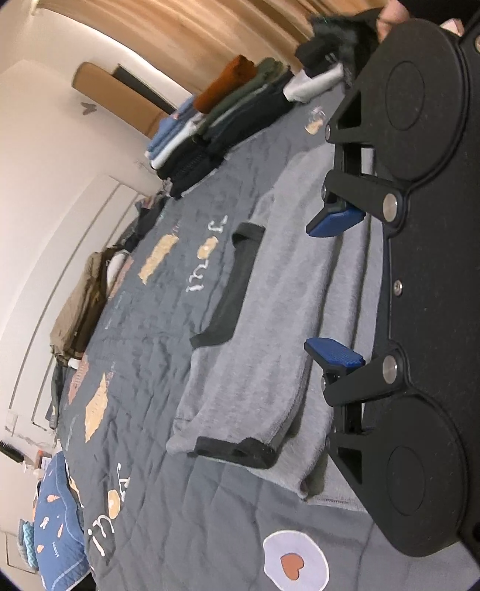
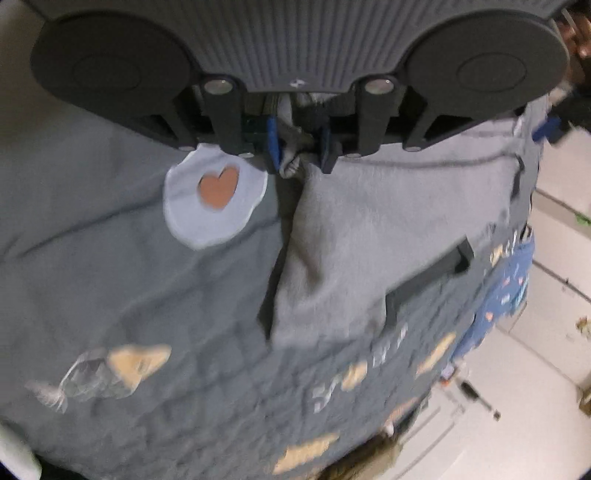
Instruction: Fold clothes
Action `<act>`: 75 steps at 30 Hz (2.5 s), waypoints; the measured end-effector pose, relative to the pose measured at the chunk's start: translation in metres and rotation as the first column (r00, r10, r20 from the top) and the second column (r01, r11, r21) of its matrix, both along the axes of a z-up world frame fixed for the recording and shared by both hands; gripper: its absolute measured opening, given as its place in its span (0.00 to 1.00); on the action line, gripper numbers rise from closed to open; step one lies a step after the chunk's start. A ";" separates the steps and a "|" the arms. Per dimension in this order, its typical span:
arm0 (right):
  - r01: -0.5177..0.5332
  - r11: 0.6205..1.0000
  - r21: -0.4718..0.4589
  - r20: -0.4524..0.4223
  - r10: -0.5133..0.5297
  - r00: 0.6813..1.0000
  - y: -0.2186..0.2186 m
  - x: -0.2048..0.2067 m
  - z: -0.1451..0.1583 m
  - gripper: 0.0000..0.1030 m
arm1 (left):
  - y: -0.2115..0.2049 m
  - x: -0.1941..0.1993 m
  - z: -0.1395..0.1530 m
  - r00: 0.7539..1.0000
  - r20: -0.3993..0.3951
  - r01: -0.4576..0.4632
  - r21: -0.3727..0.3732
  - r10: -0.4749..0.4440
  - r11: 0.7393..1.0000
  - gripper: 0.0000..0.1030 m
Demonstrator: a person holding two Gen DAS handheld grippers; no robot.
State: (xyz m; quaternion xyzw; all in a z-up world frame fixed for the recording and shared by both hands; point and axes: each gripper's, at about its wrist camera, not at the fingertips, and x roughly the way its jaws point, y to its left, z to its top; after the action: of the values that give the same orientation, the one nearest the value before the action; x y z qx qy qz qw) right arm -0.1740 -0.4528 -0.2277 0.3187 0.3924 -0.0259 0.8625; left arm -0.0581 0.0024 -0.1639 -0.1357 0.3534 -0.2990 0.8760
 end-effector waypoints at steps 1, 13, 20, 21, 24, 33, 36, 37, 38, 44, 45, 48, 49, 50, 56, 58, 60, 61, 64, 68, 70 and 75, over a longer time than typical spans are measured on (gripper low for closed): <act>0.002 1.000 -0.026 0.034 -0.001 0.999 0.002 -0.005 0.007 0.26 | 0.000 0.000 -0.001 1.000 0.000 0.000 0.010 0.000 1.000 0.60; -0.110 0.970 -0.218 0.098 0.133 0.986 0.061 -0.028 0.026 0.38 | 0.001 -0.015 -0.001 0.998 0.053 0.014 0.158 -0.022 0.987 0.62; -0.151 0.915 -0.375 0.026 0.173 0.985 0.073 -0.041 0.018 0.40 | 0.037 -0.022 0.004 0.997 0.064 -0.054 0.204 0.042 0.977 0.64; -0.155 0.907 -0.391 0.017 0.175 0.984 0.074 -0.043 0.015 0.40 | 0.043 -0.023 0.004 0.997 0.064 -0.064 0.210 0.052 0.976 0.64; -0.177 0.883 -0.435 0.014 0.204 0.979 0.078 -0.046 0.011 0.40 | 0.055 -0.025 0.006 0.995 0.068 -0.085 0.217 0.072 0.972 0.64; -0.221 0.866 -0.448 0.021 0.257 0.966 0.090 -0.039 0.007 0.40 | 0.063 -0.029 0.002 0.995 0.069 -0.085 0.276 0.069 0.957 0.65; -0.230 0.861 -0.453 0.011 0.264 0.965 0.092 -0.039 0.004 0.40 | 0.063 -0.037 -0.001 0.995 0.088 -0.068 0.319 0.042 0.945 0.65; -0.229 0.864 -0.448 0.011 0.261 0.965 0.092 -0.039 0.004 0.40 | 0.063 -0.039 -0.002 0.995 0.094 -0.063 0.334 0.033 0.941 0.65; -0.225 0.869 -0.440 0.012 0.256 0.967 0.091 -0.039 0.003 0.40 | 0.062 -0.041 -0.003 0.995 0.098 -0.061 0.351 0.028 0.934 0.65; -0.202 0.888 -0.413 0.012 0.227 0.974 0.088 -0.036 0.000 0.40 | 0.051 -0.052 -0.009 0.989 0.145 -0.046 0.469 -0.025 0.882 0.65; -0.203 0.887 -0.415 0.011 0.228 0.974 0.089 -0.036 0.000 0.40 | 0.051 -0.053 -0.009 0.987 0.156 -0.046 0.484 -0.034 0.874 0.65; -0.208 0.885 -0.417 0.006 0.232 0.973 0.091 -0.035 -0.001 0.40 | 0.052 -0.056 -0.010 0.978 0.193 -0.036 0.541 -0.082 0.840 0.65; -0.210 0.884 -0.417 0.004 0.232 0.973 0.091 -0.034 -0.002 0.40 | 0.052 -0.057 -0.012 0.973 0.206 -0.031 0.563 -0.104 0.826 0.65; -0.210 0.884 -0.418 0.001 0.232 0.973 0.091 -0.034 -0.002 0.40 | 0.052 -0.059 -0.013 0.968 0.218 -0.026 0.585 -0.126 0.811 0.65; -0.201 0.890 -0.409 -0.005 0.218 0.976 0.092 -0.031 -0.002 0.40 | 0.048 -0.057 -0.018 0.966 0.207 -0.006 0.615 -0.154 0.788 0.65; -0.202 0.890 -0.409 -0.008 0.218 0.976 0.093 -0.030 -0.003 0.40 | 0.044 -0.056 -0.020 0.967 0.200 0.000 0.619 -0.158 0.785 0.65; -0.205 0.887 -0.414 -0.011 0.220 0.975 0.094 -0.030 -0.003 0.40 | 0.040 -0.055 -0.023 0.968 0.188 0.012 0.624 -0.166 0.781 0.65; -0.204 0.887 -0.415 -0.010 0.220 0.975 0.094 -0.031 -0.003 0.40 | 0.038 -0.055 -0.024 0.967 0.187 0.015 0.629 -0.170 0.777 0.65; -0.197 0.888 -0.415 -0.005 0.215 0.977 0.094 -0.031 -0.004 0.40 | 0.035 -0.056 -0.026 0.966 0.187 0.019 0.637 -0.179 0.771 0.65; -0.194 0.890 -0.414 -0.008 0.209 0.978 0.094 -0.030 -0.004 0.40 | 0.035 -0.055 -0.026 0.967 0.187 0.018 0.634 -0.175 0.773 0.65; -0.193 0.888 -0.417 -0.013 0.206 0.978 0.095 -0.029 -0.005 0.40 | 0.034 -0.054 -0.026 0.967 0.187 0.018 0.634 -0.175 0.773 0.65; -0.195 0.888 -0.417 -0.030 0.201 0.979 0.096 -0.024 -0.006 0.40 | 0.033 -0.053 -0.026 0.968 0.182 0.019 0.634 -0.174 0.773 0.65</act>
State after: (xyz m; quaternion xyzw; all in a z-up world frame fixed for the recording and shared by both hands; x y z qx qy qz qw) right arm -0.1984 -0.3569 -0.2333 0.0854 0.4020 -0.0187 0.9115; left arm -0.1111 0.0354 -0.1901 0.2175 0.3351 -0.2228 0.8892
